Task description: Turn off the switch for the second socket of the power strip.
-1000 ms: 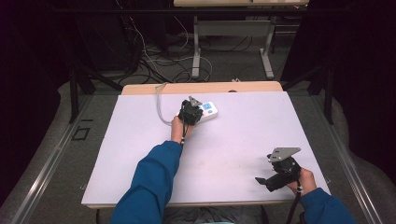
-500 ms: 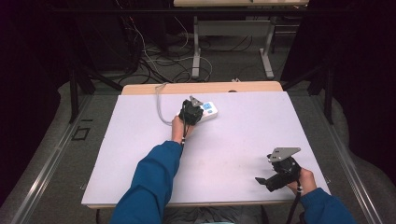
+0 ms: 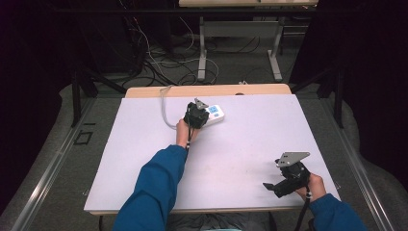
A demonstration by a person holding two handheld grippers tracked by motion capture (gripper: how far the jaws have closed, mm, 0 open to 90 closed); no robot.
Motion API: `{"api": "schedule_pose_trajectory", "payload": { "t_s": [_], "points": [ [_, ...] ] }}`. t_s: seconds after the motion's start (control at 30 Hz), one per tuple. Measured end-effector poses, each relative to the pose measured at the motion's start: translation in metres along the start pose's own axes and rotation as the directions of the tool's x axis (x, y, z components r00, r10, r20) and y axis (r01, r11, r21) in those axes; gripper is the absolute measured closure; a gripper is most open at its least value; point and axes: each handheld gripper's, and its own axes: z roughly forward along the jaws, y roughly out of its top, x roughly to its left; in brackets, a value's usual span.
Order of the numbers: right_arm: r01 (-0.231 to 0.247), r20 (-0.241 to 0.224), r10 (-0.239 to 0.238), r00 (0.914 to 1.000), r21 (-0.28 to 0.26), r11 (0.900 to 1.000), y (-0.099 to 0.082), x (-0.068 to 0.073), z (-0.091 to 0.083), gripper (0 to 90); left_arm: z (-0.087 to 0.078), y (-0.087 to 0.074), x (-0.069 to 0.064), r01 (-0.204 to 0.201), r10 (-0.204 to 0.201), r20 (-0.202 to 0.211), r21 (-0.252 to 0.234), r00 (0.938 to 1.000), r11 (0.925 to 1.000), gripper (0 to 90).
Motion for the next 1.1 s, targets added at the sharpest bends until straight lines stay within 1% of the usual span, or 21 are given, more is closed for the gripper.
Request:
{"api": "schedule_pose_trajectory", "payload": {
  "t_s": [0.03,0.07,0.13,0.17,0.2,0.27,0.33,0.37,0.4,0.5,0.53,0.57,0.67,0.7,0.73,0.77,0.83,0.9,0.93,1.0,1.1],
  "points": [
    [0.001,-0.005,-0.001,1.0,-0.001,1.0,0.0,0.0,-0.001,2.6,-0.002,0.001,0.001,-0.008,0.008,-0.001,0.004,1.0,1.0,87.2],
    [0.005,-0.004,-0.005,1.0,-0.005,1.0,0.0,0.0,-0.001,2.6,-0.003,0.002,0.0,-0.003,0.003,-0.005,-0.004,1.0,1.0,82.1],
    [-0.008,0.0,0.008,1.0,-0.003,1.0,0.0,0.001,-0.001,2.6,-0.007,0.004,0.003,-0.005,0.005,-0.008,0.001,1.0,1.0,77.9],
    [-0.005,-0.004,0.005,1.0,-0.002,1.0,0.0,0.0,-0.001,2.6,-0.008,0.005,0.003,0.004,-0.004,-0.011,0.0,0.9999,1.0,75.4],
    [-0.002,-0.003,0.002,1.0,-0.005,1.0,0.0,0.0,0.0,2.6,-0.009,0.005,0.005,0.001,-0.001,-0.015,0.003,0.9999,1.0,72.6],
    [-0.002,-0.004,0.002,1.0,0.001,1.0,0.0,0.0,0.0,2.6,-0.01,0.006,0.006,0.012,-0.012,-0.01,0.008,0.9999,0.9999,66.2],
    [-0.002,-0.003,0.002,1.0,0.0,1.0,0.0,0.0,0.0,2.6,-0.012,0.007,0.006,0.009,-0.009,-0.001,0.033,1.0,0.9994,57.5],
    [0.0,-0.003,0.0,1.0,0.0,1.0,0.0,0.0,0.0,2.6,-0.013,0.008,0.007,-0.002,0.002,0.004,0.054,1.0,0.9985,51.6],
    [-0.002,-0.001,0.002,1.0,0.0,1.0,0.0,0.0,-0.001,2.6,-0.014,0.008,0.007,-0.003,0.003,0.007,0.062,1.0,0.9981,45.9],
    [-0.001,-0.002,0.001,1.0,-0.001,1.0,0.0,0.0,0.0,2.6,-0.019,0.01,0.006,0.016,-0.017,0.014,0.076,0.9998,0.997,29.4],
    [0.009,-0.003,-0.009,1.0,-0.003,1.0,0.0,0.0,0.0,2.6,-0.022,0.01,0.006,0.021,-0.023,0.022,0.075,0.9995,0.9969,25.4],
    [0.0,-0.001,0.0,1.0,-0.003,1.0,0.0,0.001,-0.001,2.6,-0.026,0.011,0.005,0.025,-0.026,0.023,0.078,0.9994,0.9967,21.7],
    [-0.013,0.004,0.013,0.9999,-0.005,0.9999,0.0,0.002,-0.001,2.6,-0.036,0.013,0.004,0.036,-0.038,0.036,0.063,0.9986,0.9973,16.5],
    [-0.002,0.005,0.002,1.0,-0.007,1.0,0.0,0.001,-0.001,2.6,-0.038,0.013,0.004,0.033,-0.035,0.039,0.062,0.9986,0.9975,16.2],
    [-0.008,0.006,0.008,0.9999,-0.006,0.9999,0.0,0.001,0.0,2.6,-0.041,0.014,0.005,0.028,-0.03,0.039,0.069,0.9988,0.9972,15.0],
    [0.0,0.005,0.0,1.0,-0.007,1.0,0.0,0.001,0.0,2.6,-0.043,0.014,0.004,0.036,-0.039,0.042,0.07,0.9983,0.9969,13.2],
    [-0.002,0.0,0.002,1.0,-0.001,1.0,0.0,0.001,-0.001,2.6,-0.046,0.013,0.005,0.029,-0.033,0.053,0.085,0.998,0.996,8.9],
    [-0.007,0.0,0.007,1.0,-0.001,1.0,0.0,0.001,-0.001,2.6,-0.051,0.011,0.003,0.01,-0.016,0.054,0.107,0.9984,0.9943,5.1],
    [-0.007,0.0,0.007,1.0,-0.002,1.0,0.0,0.001,-0.001,2.6,-0.052,0.01,0.003,0.009,-0.015,0.057,0.105,0.9983,0.9944,3.4],
    [-0.003,0.007,0.003,1.0,-0.006,1.0,0.0,0.001,-0.001,2.6,-0.058,0.006,0.002,-0.007,0.001,0.054,0.114,0.9986,0.9935,0.0],
    [-0.002,0.002,0.002,1.0,0.0,1.0,0.0,0.001,-0.001,2.6,-0.066,0.0,0.003,-0.008,0.001,0.064,0.11,0.9979,0.9939,0.1]
  ]
}}
